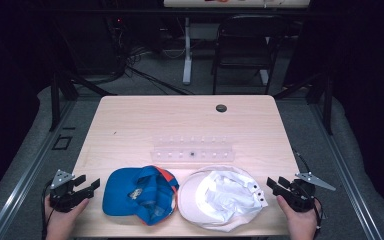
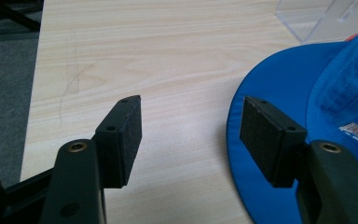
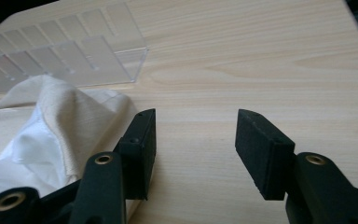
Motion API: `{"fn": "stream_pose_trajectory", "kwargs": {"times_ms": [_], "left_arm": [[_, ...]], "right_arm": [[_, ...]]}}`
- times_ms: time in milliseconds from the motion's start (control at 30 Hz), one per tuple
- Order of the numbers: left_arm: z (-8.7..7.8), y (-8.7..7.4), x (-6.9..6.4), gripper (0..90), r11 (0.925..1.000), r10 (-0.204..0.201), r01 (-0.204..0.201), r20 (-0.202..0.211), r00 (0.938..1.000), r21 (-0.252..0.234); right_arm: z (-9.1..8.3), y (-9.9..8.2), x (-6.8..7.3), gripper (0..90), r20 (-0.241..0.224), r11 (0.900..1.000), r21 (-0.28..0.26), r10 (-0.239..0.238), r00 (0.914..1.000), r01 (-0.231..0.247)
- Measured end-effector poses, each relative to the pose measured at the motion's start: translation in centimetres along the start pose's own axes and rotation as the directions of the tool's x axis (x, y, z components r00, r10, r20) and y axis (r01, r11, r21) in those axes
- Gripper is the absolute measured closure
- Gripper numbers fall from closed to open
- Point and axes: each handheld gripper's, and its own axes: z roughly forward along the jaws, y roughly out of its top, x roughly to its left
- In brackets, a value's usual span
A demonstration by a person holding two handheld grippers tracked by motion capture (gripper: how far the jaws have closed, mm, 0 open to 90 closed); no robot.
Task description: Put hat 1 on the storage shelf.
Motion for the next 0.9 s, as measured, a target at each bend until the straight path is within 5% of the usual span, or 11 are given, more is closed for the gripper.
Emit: {"fn": "stream_pose_trajectory", "kwargs": {"times_ms": [267,433,667,900], "left_arm": [[-0.3,0.0,-0.3,39.6,0.9999,-0.001,0.001,0.006,1.0,-0.011],[-0.5,0.0,-0.3,39.6,0.9998,-0.019,0.019,0.005,0.9998,-0.003],[-0.7,0.1,-0.3,43.3,0.9997,-0.024,0.024,0.025,0.9994,-0.009],[-0.6,0.1,-0.4,43.8,0.9996,-0.026,0.026,0.037,0.999,0.009]], "right_arm": [[-0.6,0.2,0.7,49.8,0.034,0.9996,0.016,-0.025,0.9991,0.024],[-0.7,0.4,1.3,52.9,-0.014,0.9987,0.049,-0.012,0.9998,0.013],[-1.1,1.1,2.8,52.9,0.029,0.9951,0.077,-0.064,0.9975,0.062],[-1.8,2.6,3.7,52.3,0.002,0.9893,0.125,-0.077,0.997,0.076]]}}
